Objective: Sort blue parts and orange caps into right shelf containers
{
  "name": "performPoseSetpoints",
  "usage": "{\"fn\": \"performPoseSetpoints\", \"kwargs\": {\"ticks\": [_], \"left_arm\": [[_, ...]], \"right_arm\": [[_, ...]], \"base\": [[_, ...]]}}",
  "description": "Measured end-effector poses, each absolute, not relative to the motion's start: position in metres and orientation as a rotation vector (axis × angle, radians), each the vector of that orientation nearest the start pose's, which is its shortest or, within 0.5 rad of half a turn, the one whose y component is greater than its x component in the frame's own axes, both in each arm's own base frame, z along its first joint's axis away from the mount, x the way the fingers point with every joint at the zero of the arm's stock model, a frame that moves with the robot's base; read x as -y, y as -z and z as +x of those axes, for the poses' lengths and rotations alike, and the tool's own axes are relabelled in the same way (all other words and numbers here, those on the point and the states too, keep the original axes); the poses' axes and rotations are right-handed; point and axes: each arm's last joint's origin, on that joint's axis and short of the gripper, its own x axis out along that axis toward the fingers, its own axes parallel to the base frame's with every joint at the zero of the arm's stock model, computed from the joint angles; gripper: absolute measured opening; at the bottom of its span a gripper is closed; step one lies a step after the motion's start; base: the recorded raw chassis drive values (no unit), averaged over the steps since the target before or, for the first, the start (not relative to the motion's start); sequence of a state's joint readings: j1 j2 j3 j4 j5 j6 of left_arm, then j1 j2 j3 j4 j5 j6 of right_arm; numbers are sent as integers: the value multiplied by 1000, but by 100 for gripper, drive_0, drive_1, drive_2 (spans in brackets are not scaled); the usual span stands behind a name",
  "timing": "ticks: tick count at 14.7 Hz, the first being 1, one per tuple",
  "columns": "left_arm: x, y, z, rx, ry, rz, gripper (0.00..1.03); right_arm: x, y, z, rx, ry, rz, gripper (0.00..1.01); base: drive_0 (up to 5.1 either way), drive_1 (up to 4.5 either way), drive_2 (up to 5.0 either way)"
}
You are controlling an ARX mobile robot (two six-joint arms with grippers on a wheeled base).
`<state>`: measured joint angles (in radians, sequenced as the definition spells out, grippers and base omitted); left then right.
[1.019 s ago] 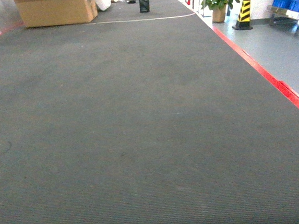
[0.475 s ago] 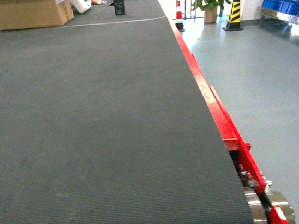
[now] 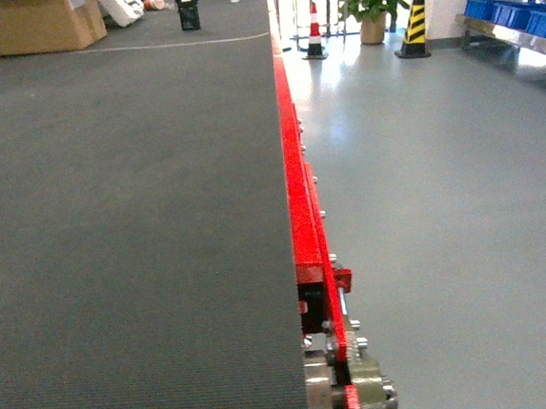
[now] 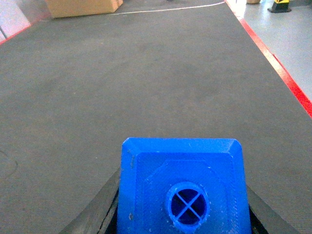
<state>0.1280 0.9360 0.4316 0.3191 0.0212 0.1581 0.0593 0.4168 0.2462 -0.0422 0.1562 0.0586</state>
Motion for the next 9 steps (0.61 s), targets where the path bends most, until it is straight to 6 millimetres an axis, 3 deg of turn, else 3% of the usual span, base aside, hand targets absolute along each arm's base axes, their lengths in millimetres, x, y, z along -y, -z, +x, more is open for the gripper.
{"fn": "performPoseSetpoints", "kwargs": {"ticks": [9], "left_arm": [[-25,-232,200,-193,-91,144,44]], "right_arm": [[-3,-207,124,-210,103,35,44]], "base": [[503,-243,-243]]}}
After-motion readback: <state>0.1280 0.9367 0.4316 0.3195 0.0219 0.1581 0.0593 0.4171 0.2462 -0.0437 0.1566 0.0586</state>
